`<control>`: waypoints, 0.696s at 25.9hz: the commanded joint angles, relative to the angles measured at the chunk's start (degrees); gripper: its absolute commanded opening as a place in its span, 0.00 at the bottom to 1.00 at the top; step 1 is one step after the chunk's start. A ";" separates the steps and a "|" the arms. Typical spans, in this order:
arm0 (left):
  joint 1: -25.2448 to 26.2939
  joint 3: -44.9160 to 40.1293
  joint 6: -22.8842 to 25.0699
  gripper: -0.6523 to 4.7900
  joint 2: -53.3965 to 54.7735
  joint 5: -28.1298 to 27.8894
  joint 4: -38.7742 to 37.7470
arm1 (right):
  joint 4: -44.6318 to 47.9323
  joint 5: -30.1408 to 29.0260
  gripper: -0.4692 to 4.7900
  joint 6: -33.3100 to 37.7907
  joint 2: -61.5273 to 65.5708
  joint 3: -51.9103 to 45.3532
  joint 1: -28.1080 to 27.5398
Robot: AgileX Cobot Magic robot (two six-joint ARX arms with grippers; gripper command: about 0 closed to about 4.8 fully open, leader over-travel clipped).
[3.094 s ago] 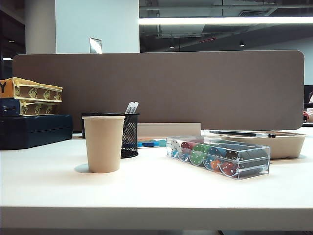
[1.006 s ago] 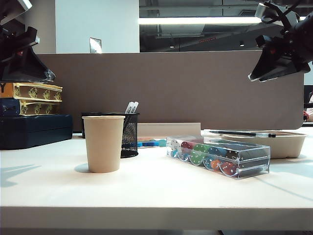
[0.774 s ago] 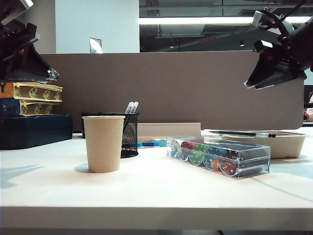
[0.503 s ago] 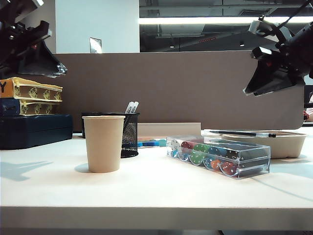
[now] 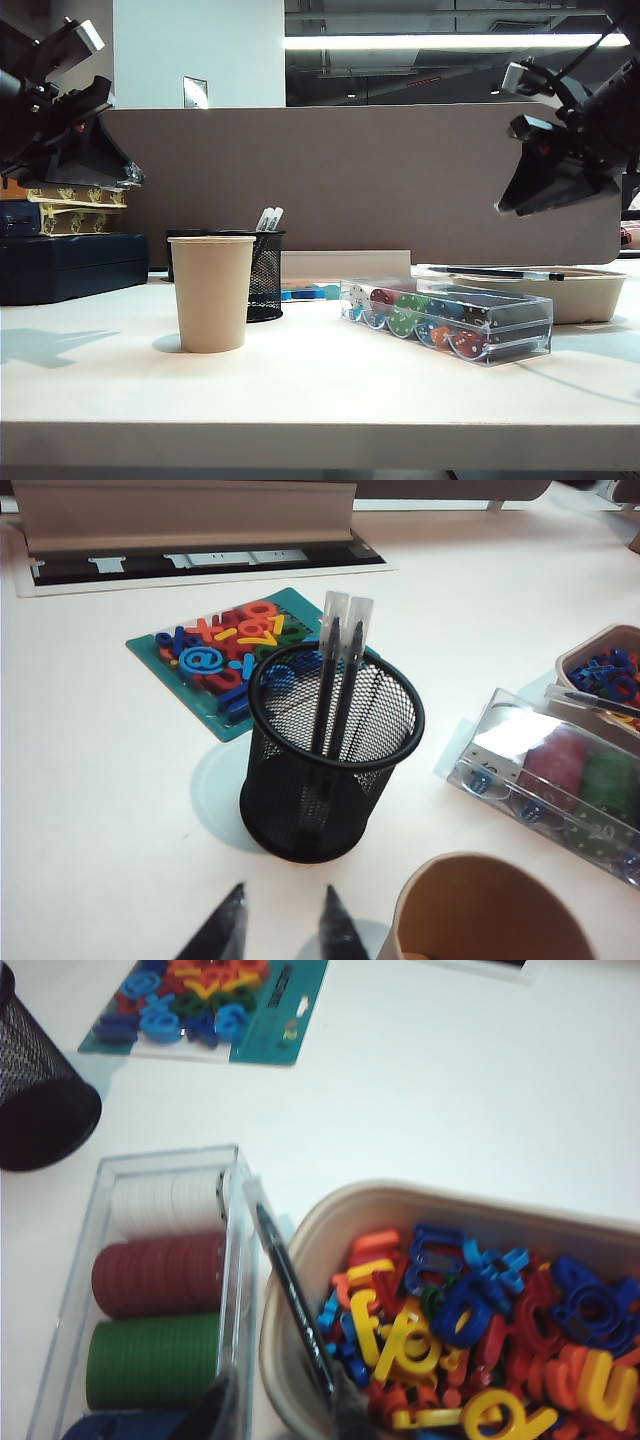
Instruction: Pick up one pen and put it in the pen container.
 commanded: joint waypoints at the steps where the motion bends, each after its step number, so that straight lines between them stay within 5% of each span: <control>1: -0.04 0.26 0.04 0.28 0.11 0.55 0.59 | -0.15 -1.14 0.32 0.09 0.76 0.37 0.02; 18: -5.46 6.25 -1.44 0.28 1.16 3.89 1.38 | -8.02 -4.61 0.32 -0.46 7.04 7.48 0.33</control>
